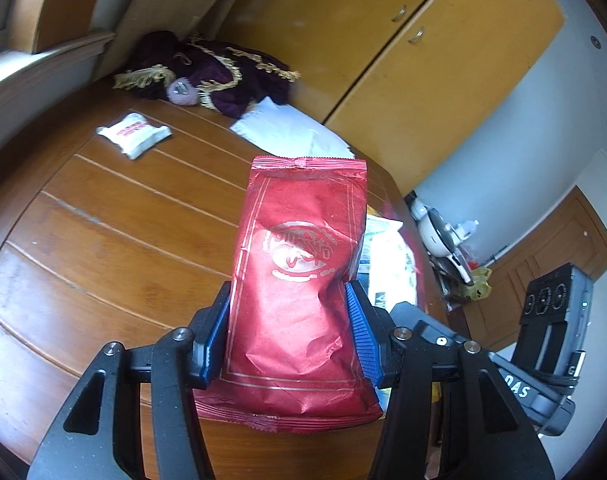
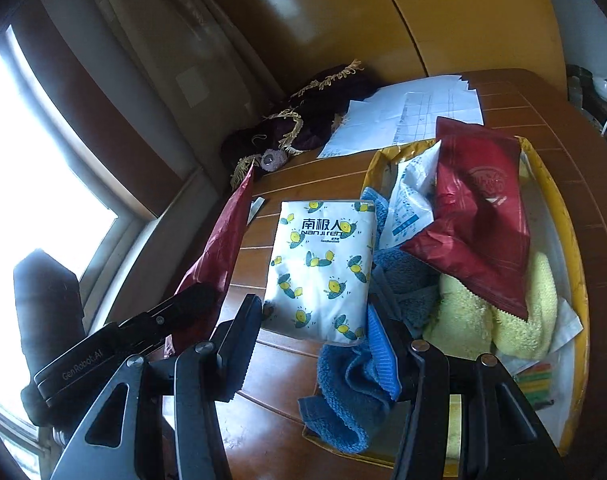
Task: Organize soft objects
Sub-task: 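Carry the red foil bag and tissue pack into the tray and release both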
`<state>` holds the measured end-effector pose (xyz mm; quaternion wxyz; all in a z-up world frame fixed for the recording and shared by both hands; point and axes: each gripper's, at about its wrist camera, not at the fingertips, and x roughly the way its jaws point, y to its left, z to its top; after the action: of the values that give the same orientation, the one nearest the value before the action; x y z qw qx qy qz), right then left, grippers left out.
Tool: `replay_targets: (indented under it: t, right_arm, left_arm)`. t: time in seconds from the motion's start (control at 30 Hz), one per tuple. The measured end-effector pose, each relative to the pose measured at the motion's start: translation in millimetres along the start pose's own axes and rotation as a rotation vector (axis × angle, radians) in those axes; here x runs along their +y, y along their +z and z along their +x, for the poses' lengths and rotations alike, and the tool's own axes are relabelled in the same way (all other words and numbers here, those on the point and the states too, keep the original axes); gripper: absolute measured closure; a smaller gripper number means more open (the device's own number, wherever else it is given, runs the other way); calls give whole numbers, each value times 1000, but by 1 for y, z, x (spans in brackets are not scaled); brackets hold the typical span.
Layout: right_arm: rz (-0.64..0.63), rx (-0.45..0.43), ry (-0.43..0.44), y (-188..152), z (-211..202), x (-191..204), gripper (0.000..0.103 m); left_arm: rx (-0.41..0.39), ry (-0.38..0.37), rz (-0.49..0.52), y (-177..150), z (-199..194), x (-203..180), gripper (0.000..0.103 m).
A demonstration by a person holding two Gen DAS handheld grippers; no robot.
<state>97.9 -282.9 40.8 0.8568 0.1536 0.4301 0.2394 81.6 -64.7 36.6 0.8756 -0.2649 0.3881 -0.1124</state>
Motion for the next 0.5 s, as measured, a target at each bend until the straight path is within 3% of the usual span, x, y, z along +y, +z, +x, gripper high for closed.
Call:
replay_targets:
  t: [0.5]
  right_arm:
    - [9, -20, -11, -7, -25, -18, 50]
  left_arm:
    - [35, -72, 45, -8, 15, -34, 51]
